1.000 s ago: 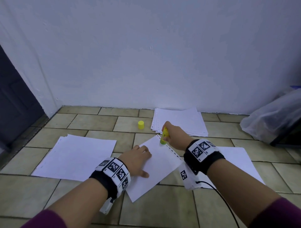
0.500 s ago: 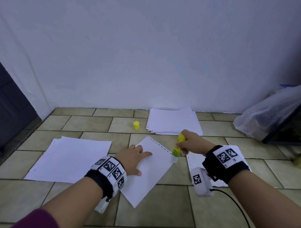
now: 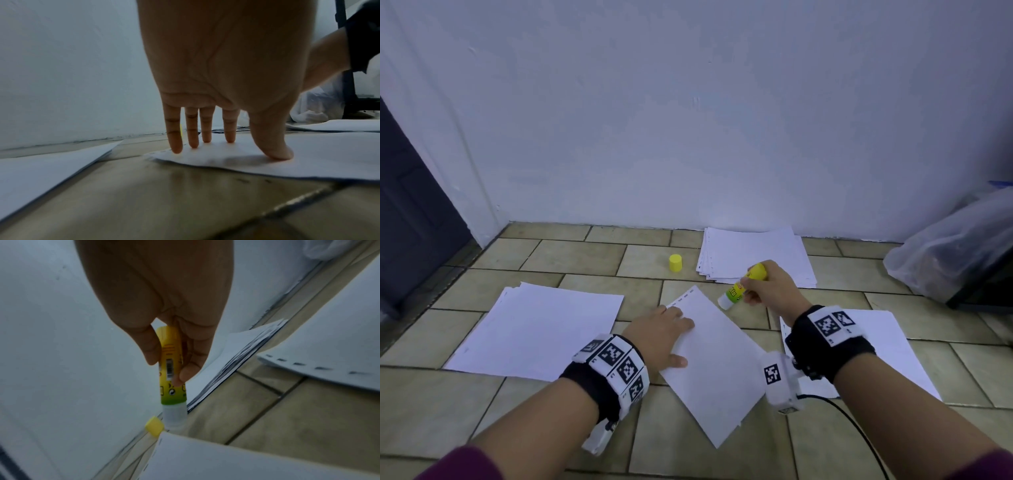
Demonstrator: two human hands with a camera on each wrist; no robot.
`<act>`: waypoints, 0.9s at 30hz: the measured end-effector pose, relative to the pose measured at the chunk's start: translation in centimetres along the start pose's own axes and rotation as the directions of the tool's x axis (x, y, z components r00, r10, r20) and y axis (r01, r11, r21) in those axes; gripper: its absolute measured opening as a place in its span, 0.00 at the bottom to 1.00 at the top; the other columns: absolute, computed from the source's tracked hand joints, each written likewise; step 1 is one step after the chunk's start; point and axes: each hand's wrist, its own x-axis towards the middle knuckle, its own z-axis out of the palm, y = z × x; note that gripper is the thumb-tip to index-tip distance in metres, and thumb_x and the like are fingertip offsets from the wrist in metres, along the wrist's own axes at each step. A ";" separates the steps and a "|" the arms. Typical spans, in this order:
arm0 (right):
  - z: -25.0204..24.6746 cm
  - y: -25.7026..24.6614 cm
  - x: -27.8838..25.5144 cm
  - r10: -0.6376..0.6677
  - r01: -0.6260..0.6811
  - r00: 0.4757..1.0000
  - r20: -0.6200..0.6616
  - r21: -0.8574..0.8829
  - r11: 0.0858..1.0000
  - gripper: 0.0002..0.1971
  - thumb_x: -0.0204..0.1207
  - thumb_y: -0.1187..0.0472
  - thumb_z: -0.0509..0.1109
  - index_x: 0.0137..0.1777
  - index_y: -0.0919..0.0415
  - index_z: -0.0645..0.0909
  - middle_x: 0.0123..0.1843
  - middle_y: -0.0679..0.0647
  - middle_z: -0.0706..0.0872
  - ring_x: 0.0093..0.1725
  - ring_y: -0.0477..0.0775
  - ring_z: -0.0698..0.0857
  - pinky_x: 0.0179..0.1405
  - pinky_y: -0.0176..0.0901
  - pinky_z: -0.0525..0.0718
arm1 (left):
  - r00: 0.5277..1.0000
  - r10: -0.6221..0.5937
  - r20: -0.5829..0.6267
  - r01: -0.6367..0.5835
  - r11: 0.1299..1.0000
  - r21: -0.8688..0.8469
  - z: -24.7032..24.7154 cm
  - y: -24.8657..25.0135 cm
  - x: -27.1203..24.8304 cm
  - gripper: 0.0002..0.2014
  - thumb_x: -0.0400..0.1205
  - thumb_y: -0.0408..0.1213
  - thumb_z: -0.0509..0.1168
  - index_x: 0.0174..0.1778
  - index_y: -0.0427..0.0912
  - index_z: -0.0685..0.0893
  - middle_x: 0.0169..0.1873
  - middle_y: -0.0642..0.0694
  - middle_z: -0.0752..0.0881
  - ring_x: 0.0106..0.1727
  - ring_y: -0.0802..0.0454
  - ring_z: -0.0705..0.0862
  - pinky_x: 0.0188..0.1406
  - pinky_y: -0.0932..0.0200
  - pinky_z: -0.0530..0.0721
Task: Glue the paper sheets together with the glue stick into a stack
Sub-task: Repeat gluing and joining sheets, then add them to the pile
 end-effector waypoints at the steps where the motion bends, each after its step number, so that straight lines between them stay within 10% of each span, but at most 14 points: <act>1: 0.6 -0.1 0.1 -0.032 0.032 0.999 0.002 -0.049 0.998 0.09 0.77 0.68 0.69 0.52 0.65 0.72 0.38 0.58 0.82 0.30 0.54 0.81 0.34 0.44 0.82 | 1.000 0.001 -0.005 -0.001 1.000 -0.014 0.1 -0.1 0.0 0.33 0.82 0.54 0.64 0.81 0.52 0.60 0.80 0.49 0.60 0.79 0.50 0.58 0.71 0.51 0.71; 5: 3.2 -0.7 0.4 -0.138 0.158 0.987 0.088 -0.301 0.940 0.11 0.78 0.63 0.69 0.54 0.60 0.70 0.47 0.62 0.83 0.43 0.60 0.83 0.48 0.52 0.83 | 1.000 -0.005 -0.001 0.005 0.999 -0.034 0.4 -0.2 0.0 0.34 0.81 0.54 0.64 0.81 0.52 0.60 0.80 0.48 0.60 0.79 0.47 0.59 0.73 0.49 0.70; 14: 4.6 -2.2 0.5 -0.171 0.330 0.934 0.312 -0.579 0.746 0.15 0.81 0.66 0.65 0.65 0.65 0.70 0.57 0.66 0.82 0.54 0.63 0.80 0.44 0.44 0.74 | 1.000 -0.014 0.009 0.014 1.000 0.021 0.6 -0.1 0.0 0.33 0.83 0.54 0.62 0.82 0.51 0.58 0.80 0.46 0.59 0.78 0.44 0.61 0.73 0.47 0.71; 27: -3.9 -0.6 -5.1 0.018 0.394 0.870 0.493 -0.718 0.574 0.11 0.79 0.61 0.69 0.58 0.56 0.71 0.47 0.53 0.80 0.43 0.52 0.78 0.37 0.38 0.75 | 1.000 0.001 0.015 0.000 0.998 -0.066 0.1 -1.0 0.6 0.30 0.83 0.51 0.64 0.81 0.55 0.63 0.78 0.51 0.63 0.77 0.49 0.61 0.75 0.51 0.68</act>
